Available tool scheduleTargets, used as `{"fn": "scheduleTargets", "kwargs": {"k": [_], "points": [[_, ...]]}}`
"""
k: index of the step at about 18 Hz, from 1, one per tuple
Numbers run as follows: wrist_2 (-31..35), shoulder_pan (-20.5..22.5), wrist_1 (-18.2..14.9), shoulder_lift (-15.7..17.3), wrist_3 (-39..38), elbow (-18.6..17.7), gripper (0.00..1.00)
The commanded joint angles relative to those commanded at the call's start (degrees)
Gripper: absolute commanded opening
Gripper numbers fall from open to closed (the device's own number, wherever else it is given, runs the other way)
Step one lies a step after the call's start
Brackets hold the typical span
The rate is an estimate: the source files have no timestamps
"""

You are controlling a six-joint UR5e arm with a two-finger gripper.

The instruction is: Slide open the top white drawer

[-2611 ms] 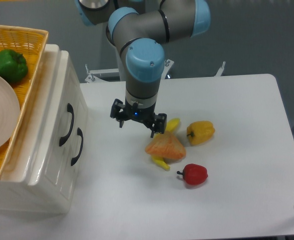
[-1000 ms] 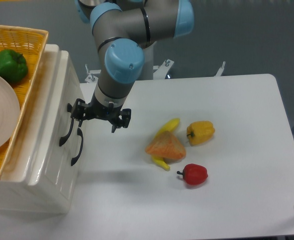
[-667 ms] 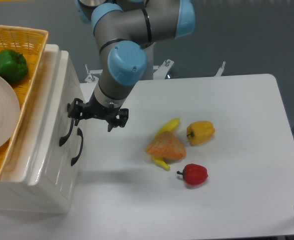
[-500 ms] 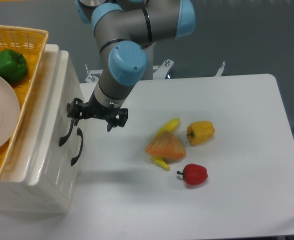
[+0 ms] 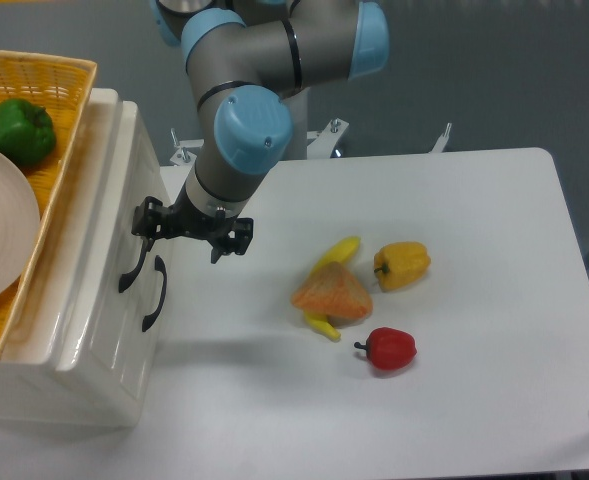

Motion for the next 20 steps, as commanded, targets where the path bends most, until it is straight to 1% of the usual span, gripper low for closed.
{"fn": "scheduleTargets", "kwargs": {"k": [13,20], "points": [[-0.09,-0.26,0.00,-0.26,0.17,-0.18,1.00],[0.00,-1.41,0.09,-0.79,0.61,-0.09,1.00]]}}
